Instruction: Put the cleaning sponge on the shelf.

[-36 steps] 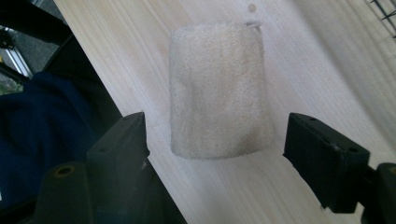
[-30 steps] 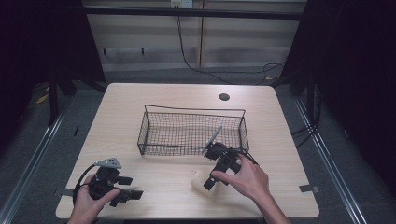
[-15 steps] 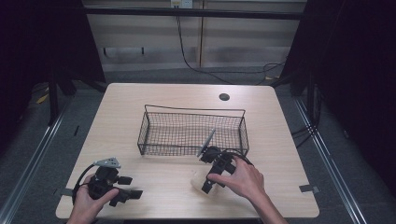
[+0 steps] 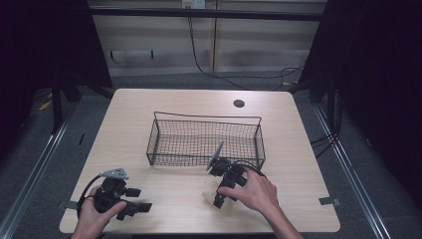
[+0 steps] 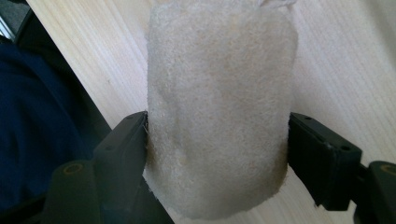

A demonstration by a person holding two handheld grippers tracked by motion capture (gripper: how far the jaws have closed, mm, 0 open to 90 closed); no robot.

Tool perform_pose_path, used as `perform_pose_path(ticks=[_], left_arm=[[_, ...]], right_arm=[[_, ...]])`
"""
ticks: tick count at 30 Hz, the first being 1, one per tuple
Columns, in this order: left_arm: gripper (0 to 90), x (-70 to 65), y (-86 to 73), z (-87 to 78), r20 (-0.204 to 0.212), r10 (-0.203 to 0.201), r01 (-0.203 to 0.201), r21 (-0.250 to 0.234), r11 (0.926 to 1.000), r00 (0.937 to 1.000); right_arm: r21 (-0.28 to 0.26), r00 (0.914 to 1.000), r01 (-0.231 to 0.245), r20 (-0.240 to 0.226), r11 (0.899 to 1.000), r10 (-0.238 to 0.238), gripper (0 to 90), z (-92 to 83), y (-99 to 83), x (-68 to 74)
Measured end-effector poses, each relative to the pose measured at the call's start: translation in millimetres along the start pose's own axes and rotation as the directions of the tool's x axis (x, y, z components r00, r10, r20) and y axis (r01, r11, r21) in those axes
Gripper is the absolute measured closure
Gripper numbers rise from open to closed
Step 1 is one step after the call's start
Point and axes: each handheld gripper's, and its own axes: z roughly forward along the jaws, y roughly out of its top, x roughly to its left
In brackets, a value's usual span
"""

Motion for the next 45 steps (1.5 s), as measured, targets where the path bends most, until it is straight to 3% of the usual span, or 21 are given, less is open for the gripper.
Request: perform_pose_path(ticks=[25, 30, 45], left_arm=[[21.6, -0.3, 0.0, 0.3, -0.002, 0.001, -0.001, 0.001, 1.0, 1.0], [21.6, -0.4, 0.1, 0.6, -0.001, 0.003, -0.003, 0.005, 1.0, 1.0], [21.6, 0.0, -0.1, 0.6, -0.003, 0.002, -0.002, 0.009, 1.0, 1.0]], right_arm=[[-0.034, 0.9999, -0.006, -0.014, 0.999, 0.005, 25.1, -14.0, -11.2, 0.5], [-0.035, 0.9994, -0.013, -0.031, 0.999, 0.012, 25.1, -19.9, -13.1, 1.0], [-0.069, 0.9999, 0.003, -0.016, 0.998, -0.004, 25.1, -39.6, -17.3, 5.0]])
